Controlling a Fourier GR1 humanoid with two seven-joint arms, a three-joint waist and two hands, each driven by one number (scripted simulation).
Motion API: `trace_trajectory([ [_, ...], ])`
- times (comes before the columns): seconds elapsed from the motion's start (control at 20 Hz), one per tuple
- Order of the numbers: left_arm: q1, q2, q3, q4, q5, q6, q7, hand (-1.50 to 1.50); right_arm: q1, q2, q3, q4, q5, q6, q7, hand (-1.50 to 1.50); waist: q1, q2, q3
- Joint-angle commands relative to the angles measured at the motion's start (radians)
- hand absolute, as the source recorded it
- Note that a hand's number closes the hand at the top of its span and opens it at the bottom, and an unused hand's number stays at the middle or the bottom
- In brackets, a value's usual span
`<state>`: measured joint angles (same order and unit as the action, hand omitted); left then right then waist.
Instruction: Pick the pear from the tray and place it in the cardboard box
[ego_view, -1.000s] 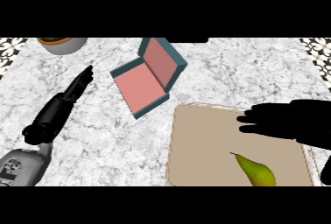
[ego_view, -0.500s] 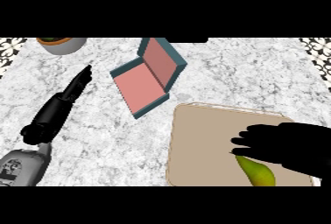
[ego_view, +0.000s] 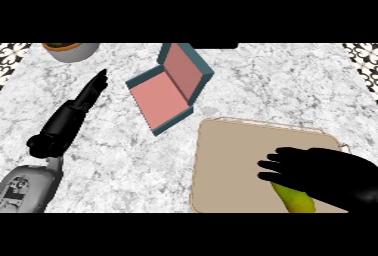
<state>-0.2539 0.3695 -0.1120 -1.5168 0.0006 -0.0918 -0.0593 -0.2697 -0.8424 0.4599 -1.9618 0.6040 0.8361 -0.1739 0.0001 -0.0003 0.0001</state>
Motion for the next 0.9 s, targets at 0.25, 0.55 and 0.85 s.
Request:
trace_trajectory([
  [0.25,-0.009,-0.025,0.056,0.048,-0.028,-0.049,-0.034,0.0,0.065,0.047,0.035,0.031,0.216,-0.062,-0.075,-1.5,-0.004,0.001,0.0],
  [0.55,0.009,-0.029,0.08,-0.013,-0.038,-0.078,0.002,0.0,-0.001,0.202,0.057,0.104,0.302,-0.01,-0.019,-1.5,0.003,0.001,0.0],
  [0.85,-0.023,-0.056,0.101,0.037,-0.062,-0.093,-0.018,0.0,0.013,0.253,0.077,0.183,0.356,-0.005,-0.082,-1.5,0.001,0.001,0.0],
])
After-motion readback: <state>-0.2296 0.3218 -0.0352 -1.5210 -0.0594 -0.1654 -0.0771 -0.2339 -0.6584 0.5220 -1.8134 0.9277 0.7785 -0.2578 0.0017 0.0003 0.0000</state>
